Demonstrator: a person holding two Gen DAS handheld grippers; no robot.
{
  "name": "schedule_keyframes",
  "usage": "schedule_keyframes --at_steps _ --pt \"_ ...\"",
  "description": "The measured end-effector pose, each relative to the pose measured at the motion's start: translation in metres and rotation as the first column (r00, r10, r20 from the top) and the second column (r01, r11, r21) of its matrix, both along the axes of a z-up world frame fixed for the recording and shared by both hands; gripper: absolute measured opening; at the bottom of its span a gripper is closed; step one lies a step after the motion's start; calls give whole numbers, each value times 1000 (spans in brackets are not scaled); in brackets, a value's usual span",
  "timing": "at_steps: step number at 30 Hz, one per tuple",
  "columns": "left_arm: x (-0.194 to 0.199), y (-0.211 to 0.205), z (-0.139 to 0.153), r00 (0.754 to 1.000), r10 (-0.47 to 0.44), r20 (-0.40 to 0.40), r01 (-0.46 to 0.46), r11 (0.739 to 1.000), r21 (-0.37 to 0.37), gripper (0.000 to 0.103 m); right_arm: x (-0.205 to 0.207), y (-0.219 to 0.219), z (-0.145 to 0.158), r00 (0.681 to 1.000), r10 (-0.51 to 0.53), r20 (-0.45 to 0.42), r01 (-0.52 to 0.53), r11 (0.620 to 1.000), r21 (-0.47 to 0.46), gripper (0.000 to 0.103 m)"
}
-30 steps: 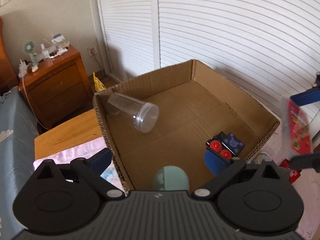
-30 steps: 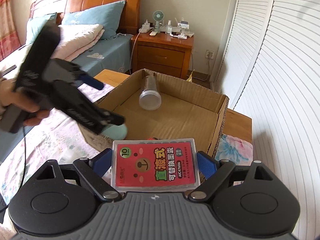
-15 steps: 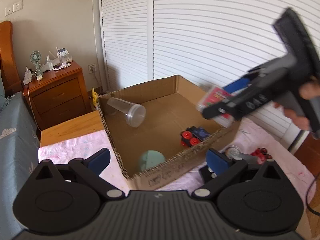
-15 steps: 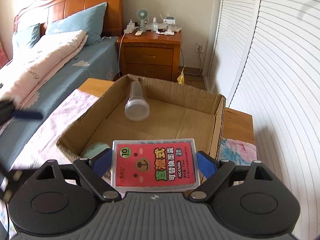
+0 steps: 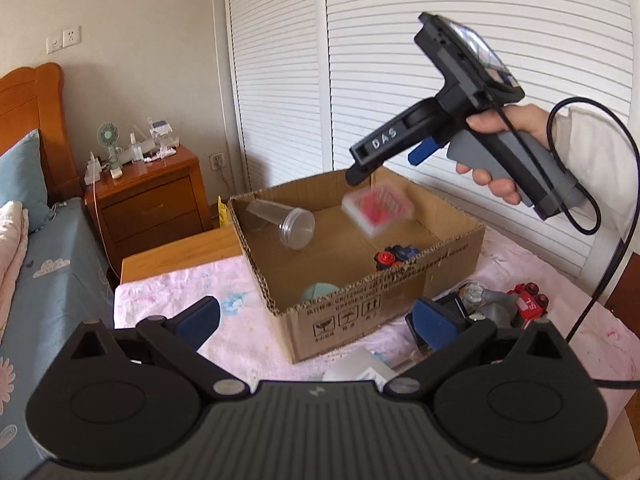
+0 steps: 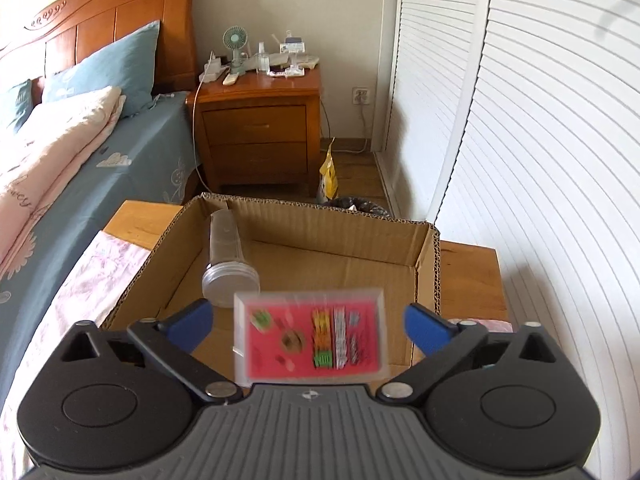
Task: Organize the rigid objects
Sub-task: 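Carry the red card pack into the box and open the right gripper, then move the left gripper to the white plastic jug while the right approaches the red toy train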
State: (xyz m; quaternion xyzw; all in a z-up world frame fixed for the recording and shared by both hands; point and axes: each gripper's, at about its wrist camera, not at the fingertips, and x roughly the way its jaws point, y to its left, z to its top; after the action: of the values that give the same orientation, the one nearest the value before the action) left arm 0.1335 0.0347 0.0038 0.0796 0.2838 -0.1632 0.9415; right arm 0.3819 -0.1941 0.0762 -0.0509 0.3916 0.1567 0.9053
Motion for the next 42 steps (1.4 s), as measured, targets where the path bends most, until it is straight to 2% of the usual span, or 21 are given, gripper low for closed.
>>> schedule_keyframes --at_steps 4,10,14,17,20,25,28,33,42 --pt "-7 -2 -6 1000 4 -26 -4 1000 6 102 -20 -5 -1 1000 -8 -7 7 1000 -14 103" --pt "-16 -11 -17 998 15 -61 -15 1000 0 102 -76 -16 -1 998 -62 22 64 995 -75 103" --pt "-18 -15 -26 995 25 -98 -28 999 -28 102 -119 -26 -11 992 -117 49 121 989 -88 103" --pt "-20 -20 -31 993 40 -116 -42 999 -14 102 -148 -33 -22 985 -154 79 161 983 -92 103" --pt "-20 -25 -36 990 59 -126 -59 998 3 102 -169 -44 -33 982 -178 71 183 981 -70 103" --pt "-12 -29 -44 979 120 -164 -121 993 4 102 -183 -63 -48 979 -205 6 205 979 -15 103" --pt "-8 -25 -48 972 149 -179 -155 988 -21 102 -188 -68 -48 978 -208 18 208 978 -24 103" --pt "-7 -20 -53 962 194 -191 -197 980 0 102 -195 -70 -44 978 -204 32 204 979 -4 103" --pt "-16 8 -52 955 224 -194 -234 972 -30 102 -199 -63 -41 984 -176 40 176 984 -1 103"
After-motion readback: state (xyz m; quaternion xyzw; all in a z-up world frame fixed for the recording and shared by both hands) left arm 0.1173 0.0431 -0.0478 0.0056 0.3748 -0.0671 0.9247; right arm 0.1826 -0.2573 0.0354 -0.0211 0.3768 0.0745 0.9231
